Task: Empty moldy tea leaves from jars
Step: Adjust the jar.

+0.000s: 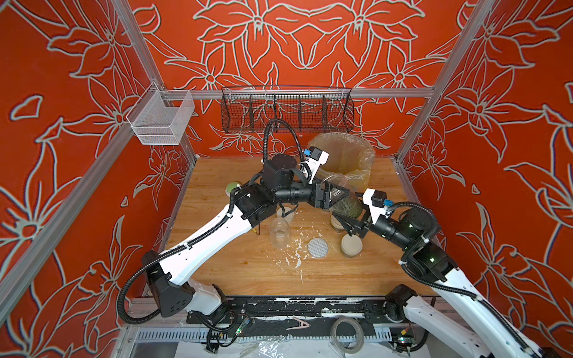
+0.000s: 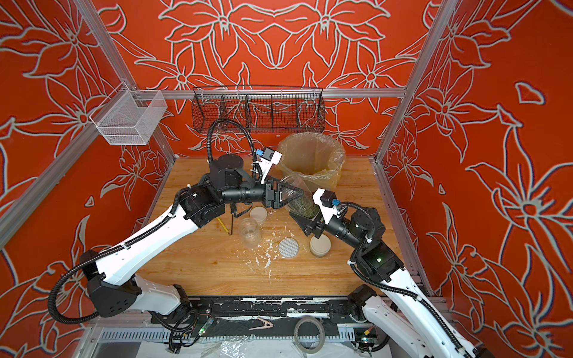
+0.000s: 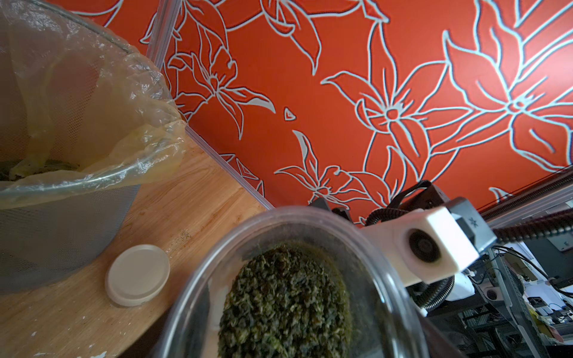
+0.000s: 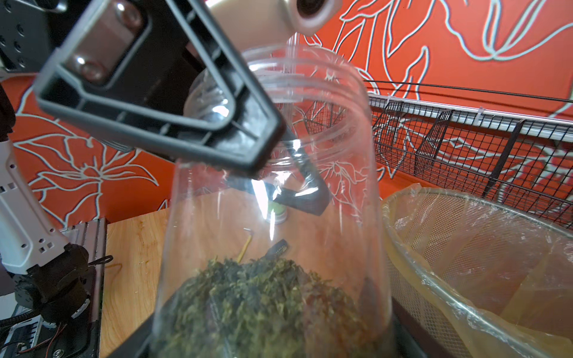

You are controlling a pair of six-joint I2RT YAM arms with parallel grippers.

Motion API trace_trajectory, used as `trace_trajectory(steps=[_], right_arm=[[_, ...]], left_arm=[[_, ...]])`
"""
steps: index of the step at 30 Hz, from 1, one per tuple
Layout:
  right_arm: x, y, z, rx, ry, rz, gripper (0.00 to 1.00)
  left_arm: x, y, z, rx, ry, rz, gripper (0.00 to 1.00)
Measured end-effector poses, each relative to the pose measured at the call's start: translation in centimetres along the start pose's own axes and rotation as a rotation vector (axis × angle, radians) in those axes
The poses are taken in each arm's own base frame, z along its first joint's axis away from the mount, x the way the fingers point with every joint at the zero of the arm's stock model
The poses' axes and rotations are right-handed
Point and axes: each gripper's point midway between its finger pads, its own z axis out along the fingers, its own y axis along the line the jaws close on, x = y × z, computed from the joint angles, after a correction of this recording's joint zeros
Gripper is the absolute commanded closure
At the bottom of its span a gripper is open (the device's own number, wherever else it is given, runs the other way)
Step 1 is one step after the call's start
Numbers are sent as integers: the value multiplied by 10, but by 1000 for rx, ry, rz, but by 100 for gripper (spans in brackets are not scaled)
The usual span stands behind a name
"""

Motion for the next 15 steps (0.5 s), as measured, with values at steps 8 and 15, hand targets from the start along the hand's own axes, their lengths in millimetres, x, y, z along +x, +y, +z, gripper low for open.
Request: trace_trajectory(steps=[8,15], right_arm=[[-8,-2,2,12,-87,-42,3],[-8,-10,8,47,-178,-90,4]], left_arm=[[-23,-1,-9,-40,-41,-51,45],[-42,0,-18,-48,-88,-103,45]])
